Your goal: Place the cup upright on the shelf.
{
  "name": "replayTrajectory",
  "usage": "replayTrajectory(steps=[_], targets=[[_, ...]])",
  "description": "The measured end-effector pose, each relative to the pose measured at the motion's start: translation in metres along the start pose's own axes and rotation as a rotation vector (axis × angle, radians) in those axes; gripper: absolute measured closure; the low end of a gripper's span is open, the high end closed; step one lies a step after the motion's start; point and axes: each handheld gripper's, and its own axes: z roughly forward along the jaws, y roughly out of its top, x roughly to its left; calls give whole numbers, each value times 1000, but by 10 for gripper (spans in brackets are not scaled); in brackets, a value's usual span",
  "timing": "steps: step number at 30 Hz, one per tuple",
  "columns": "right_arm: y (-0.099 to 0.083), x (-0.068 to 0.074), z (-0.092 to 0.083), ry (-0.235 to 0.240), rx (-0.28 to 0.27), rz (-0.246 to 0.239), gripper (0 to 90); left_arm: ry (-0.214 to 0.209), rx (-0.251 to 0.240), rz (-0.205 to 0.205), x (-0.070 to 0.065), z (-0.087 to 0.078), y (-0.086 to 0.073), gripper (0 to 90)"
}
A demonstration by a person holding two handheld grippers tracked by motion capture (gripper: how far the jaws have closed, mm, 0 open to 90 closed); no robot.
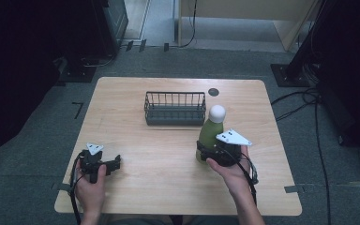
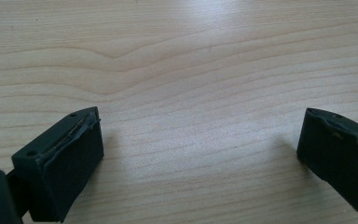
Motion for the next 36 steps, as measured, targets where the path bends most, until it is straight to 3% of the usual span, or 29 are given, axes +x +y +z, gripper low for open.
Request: replayTrajectory(steps=[6, 15, 21, 36], targets=[[12, 2, 6, 12, -13, 26, 202, -1, 0, 0, 0, 0, 0, 9], [37, 8, 16, 31, -13, 2, 203, -2, 2, 2, 0, 0, 0, 9], [50, 8, 26, 43, -16, 15, 203, -1, 1, 2, 0, 0, 0, 9], [87, 4, 38, 15, -34, -25, 203, -1, 2, 2, 0, 0, 0, 9]])
